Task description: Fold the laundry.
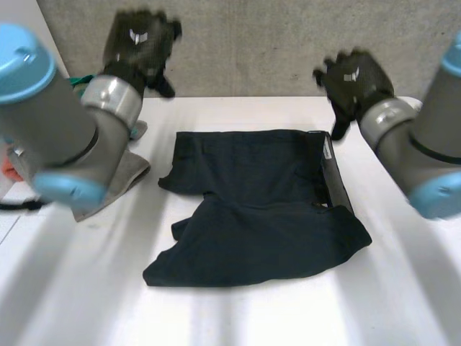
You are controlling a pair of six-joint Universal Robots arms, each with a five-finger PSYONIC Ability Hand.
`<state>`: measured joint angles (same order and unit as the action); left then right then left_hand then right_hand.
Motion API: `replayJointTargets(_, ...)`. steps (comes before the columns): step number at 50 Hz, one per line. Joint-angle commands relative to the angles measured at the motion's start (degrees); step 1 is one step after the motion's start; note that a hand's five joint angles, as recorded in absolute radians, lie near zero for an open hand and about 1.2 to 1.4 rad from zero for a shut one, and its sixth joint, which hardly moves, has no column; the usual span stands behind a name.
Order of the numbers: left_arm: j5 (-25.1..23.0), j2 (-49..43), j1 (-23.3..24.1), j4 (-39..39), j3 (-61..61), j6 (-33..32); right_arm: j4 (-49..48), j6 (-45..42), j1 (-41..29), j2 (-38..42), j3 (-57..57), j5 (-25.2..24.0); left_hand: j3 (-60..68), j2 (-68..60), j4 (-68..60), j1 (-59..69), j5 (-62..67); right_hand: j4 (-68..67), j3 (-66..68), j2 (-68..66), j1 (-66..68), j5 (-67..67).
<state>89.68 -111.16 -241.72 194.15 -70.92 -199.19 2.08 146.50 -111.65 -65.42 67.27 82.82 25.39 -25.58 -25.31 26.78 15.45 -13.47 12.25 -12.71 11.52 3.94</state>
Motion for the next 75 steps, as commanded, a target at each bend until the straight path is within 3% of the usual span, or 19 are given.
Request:
replayJointTargets(1, -0.5, 12.8, 3.3, -5.8, -23.2, 0.1, 16.9, -3.9, 8.2, -8.4, 11.6, -12.5, 21.0, -20.8, -21.1, 19.6, 20.9, -13.9, 15.1, -14.7, 15.8, 13.4)
replayJointTargets(7, -0.8, 16.2, 9.6, -14.4, -35.8, 1.9, 21.5, -19.9, 15.6, -11.0, 23.6, -19.3, 33.4, -33.2, -33.5, 32.0, 33.4, -29.6, 30.8, -30.3, 31.5, 29.1)
replayJointTargets(11, -2.8, 15.5, 11.5, -19.4, -39.4, 5.6, 20.8, -25.2, 16.9, -11.0, 29.6, -21.6, 30.1, -29.9, -30.2, 28.7, 30.0, -30.9, 32.1, -31.7, 32.9, 30.5)
replayJointTargets(13, -3.4, 14.4, 11.0, -20.4, -40.0, 6.6, 19.9, -25.6, 16.9, -10.9, 31.1, -22.5, 26.9, -26.7, -27.0, 25.5, 26.8, -30.9, 32.2, -31.7, 32.9, 30.5)
replayJointTargets(17, -3.5, 9.7, 9.3, -19.7, -40.0, 7.8, 15.1, -26.2, 17.0, -10.1, 34.1, -25.0, 8.4, -8.2, -8.5, 7.0, 8.3, -30.1, 31.3, -30.9, 32.0, 29.6)
replayJointTargets(22, -3.1, 7.6, 3.0, -14.3, -38.9, 7.6, 4.5, -24.8, 16.9, -6.1, 36.2, -27.4, 1.3, -1.1, -1.4, -0.1, 1.3, -25.0, 26.3, -25.8, 27.0, 24.6)
replayJointTargets(27, -1.7, 4.6, 1.1, -8.4, -37.1, 7.2, -4.1, -22.5, 16.5, -3.0, 36.5, -27.3, 1.6, -1.5, -1.7, 0.3, 1.6, -25.4, 26.6, -26.1, 27.3, 24.9)
replayJointTargets(34, 0.7, -0.8, 1.2, -6.8, -33.1, 6.8, -12.0, -19.0, 16.3, -0.7, 35.9, -26.9, 2.3, -2.1, -2.4, 0.9, 2.3, -26.6, 27.8, -27.3, 28.5, 26.1)
replayJointTargets(52, 2.4, -3.5, 1.5, 0.5, -28.4, 1.4, -16.7, -11.1, 10.9, 5.7, 30.8, -20.3, 5.5, -5.3, -5.6, 4.1, 5.5, -28.7, 30.0, -29.5, 30.7, 28.3)
replayJointTargets(60, 2.4, -6.9, 1.1, 3.0, -26.9, -3.7, -19.2, -10.4, 9.3, 8.2, 28.9, -16.4, 4.7, -4.5, -4.8, 3.3, 4.6, -39.0, 40.2, -39.8, 40.9, 38.5)
replayJointTargets(66, 2.2, -9.0, 0.4, 3.6, -24.5, -5.5, -19.3, -10.3, 8.6, 9.3, 27.2, -14.4, 5.3, -5.2, -5.4, 4.0, 5.3, -66.5, 67.7, -67.2, 68.4, 66.0)
replayJointTargets(69, 2.3, -11.0, 0.4, 3.4, -23.0, -5.5, -19.3, -10.2, 8.6, 9.2, 26.9, -13.7, 9.0, -8.8, -9.1, 7.6, 9.0, -66.5, 67.8, -67.3, 68.5, 66.1)
replayJointTargets(71, 2.3, -11.7, 0.5, 3.3, -22.5, -5.6, -19.2, -10.2, 8.6, 8.6, 26.9, -12.9, 18.1, -17.9, -18.2, 16.7, 18.0, -66.5, 67.8, -67.3, 68.5, 66.1)
replayJointTargets(72, 2.2, -11.8, 0.5, 3.0, -22.3, -5.6, -19.1, -10.2, 8.6, 8.6, 26.9, -12.5, 32.5, -32.3, -32.5, 31.1, 32.4, -66.5, 67.8, -67.3, 68.5, 66.1)
replayJointTargets(75, 2.2, -11.5, 0.7, 2.9, -22.4, -5.6, -18.6, -10.3, 8.6, 7.7, 27.2, -11.1, 54.2, -54.0, -54.3, 52.8, 54.2, -66.5, 67.8, -67.3, 68.5, 66.1)
